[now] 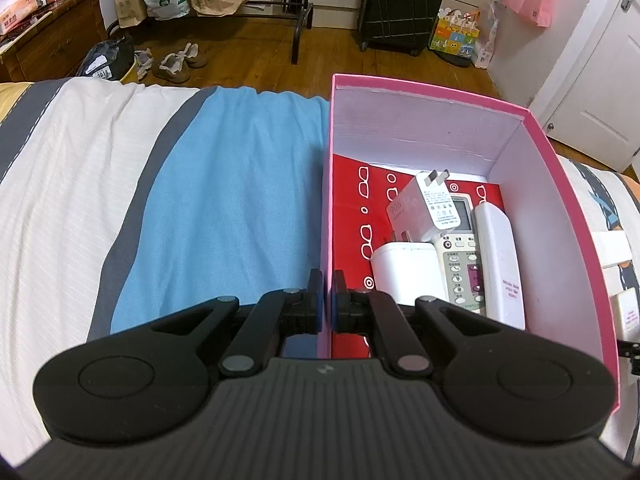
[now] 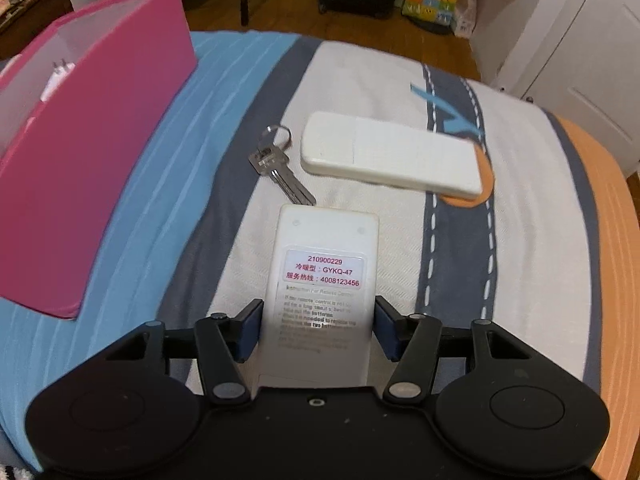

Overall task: Organize rigid objects
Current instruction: 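Grasp the white label card with the right gripper and lift, then place the white label card into the pink box and release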

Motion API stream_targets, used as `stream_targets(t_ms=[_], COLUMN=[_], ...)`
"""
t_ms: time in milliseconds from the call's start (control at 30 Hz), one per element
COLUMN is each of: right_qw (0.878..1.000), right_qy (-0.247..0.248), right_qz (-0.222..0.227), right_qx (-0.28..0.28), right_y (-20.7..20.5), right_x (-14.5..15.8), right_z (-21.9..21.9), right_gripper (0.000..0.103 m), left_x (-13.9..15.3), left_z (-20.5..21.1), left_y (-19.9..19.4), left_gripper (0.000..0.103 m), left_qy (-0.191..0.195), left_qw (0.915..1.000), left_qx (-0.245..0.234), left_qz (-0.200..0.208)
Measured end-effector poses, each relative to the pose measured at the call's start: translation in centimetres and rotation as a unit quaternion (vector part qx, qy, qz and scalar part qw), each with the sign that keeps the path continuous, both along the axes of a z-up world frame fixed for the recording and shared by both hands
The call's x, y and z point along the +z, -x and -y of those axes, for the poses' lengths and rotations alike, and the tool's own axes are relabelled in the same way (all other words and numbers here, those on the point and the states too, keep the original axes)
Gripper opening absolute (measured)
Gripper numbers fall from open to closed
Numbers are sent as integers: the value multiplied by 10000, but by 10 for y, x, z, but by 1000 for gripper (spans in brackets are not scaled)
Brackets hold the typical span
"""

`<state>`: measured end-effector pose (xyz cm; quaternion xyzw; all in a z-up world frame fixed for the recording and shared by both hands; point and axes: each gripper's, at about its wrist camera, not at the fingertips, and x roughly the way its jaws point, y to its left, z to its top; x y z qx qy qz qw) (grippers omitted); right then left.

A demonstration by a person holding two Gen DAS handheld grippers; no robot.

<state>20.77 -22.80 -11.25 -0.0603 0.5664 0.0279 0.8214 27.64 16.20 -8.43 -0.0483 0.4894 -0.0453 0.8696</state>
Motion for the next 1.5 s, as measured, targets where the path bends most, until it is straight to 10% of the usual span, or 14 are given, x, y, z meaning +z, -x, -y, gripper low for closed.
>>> stream_targets(t_ms=[567,1067,1500], right_qw=[9949,9769,9167], right_qy=[-517,-405,-697], right_qz=[832,1295,1099], right_qx=[255,1651,3777], right_y=[35,47,4], right_x=[66,126,125], right_z=[-30,-117,-193], right_gripper=[62,63,63], left_x=[0,5,5], left_z=[-1,-8,-14], left_y=[3,8,6], left_gripper=[3,3,4], left_qy=[23,192,384], left_qw=[10000,9998,9992], left_qx=[-31,-41,-53], left_qz=[-30,55,25])
